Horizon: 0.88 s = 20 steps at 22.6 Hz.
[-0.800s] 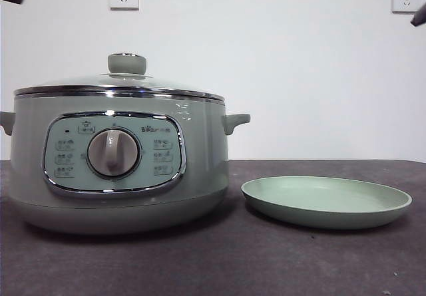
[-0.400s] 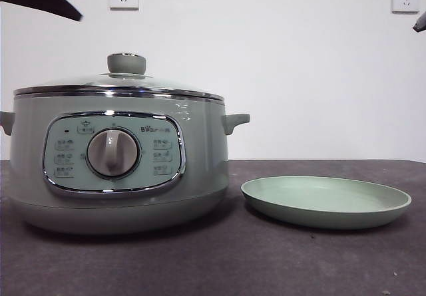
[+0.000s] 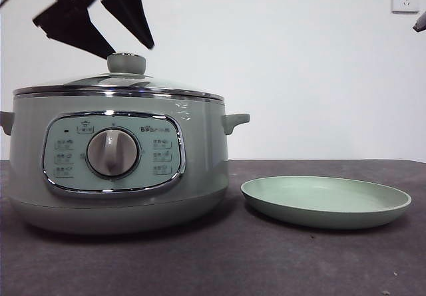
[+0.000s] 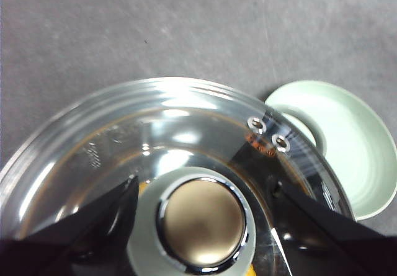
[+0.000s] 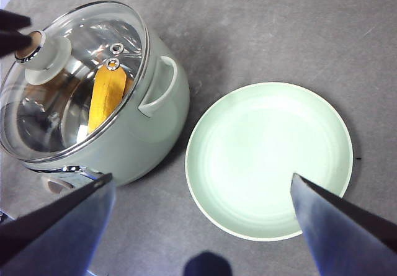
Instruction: Take the corn out from the steamer,put the corn on the plate,close the lid
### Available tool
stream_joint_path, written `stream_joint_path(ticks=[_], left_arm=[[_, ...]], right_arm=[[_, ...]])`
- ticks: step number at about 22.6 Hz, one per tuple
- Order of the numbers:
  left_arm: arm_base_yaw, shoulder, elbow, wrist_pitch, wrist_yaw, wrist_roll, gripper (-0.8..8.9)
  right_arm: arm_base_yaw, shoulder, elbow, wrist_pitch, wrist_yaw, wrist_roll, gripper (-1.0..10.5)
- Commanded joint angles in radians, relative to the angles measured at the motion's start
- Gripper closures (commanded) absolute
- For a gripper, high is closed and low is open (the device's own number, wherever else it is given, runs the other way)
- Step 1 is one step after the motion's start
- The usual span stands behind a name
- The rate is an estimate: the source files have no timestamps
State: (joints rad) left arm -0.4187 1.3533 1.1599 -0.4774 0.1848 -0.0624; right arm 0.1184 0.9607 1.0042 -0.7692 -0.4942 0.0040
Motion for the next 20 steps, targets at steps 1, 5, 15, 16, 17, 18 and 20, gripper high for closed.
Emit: stream_joint_path(ticks=[1,5,15,16,17,18,20], left_arm=[[-0.017,0.011,0.004,0.000,-0.018,0.014,4.68],[-0.035,0.021,0.004,-0.049,-0.079,0.034,4.72],[-0.034,0.020,0.006,-0.044,-0.079,0.075,8.22],[-0.032,0.010,0.006,-0.029,-0.080,0.074,8.22],[-0.029,-0.002,0.006,-0.009,-0.080,0.074,8.22],[-0.024,-0.023,0.007,0.006,-0.081,0.069,8.22],[-0.014,-0.079,0.007,0.029,-0.110,0.063,8.23]], right_arm=[[0.002,0.001,0.003,0.005,0.003,0.006,4.7],[0.002,0.001,0.003,0.005,0.003,0.006,4.7],[0.002,0.001,0.003,0.006,0.002,0.007,4.7],[0.007,0.002,0.003,0.014,0.001,0.017,4.7],[0.020,0.002,0.003,0.032,-0.002,0.034,4.7],[0.041,0.003,0.003,0.056,-0.002,0.048,4.7],[0.103,0.015,0.003,0.115,-0.001,0.079,4.8]])
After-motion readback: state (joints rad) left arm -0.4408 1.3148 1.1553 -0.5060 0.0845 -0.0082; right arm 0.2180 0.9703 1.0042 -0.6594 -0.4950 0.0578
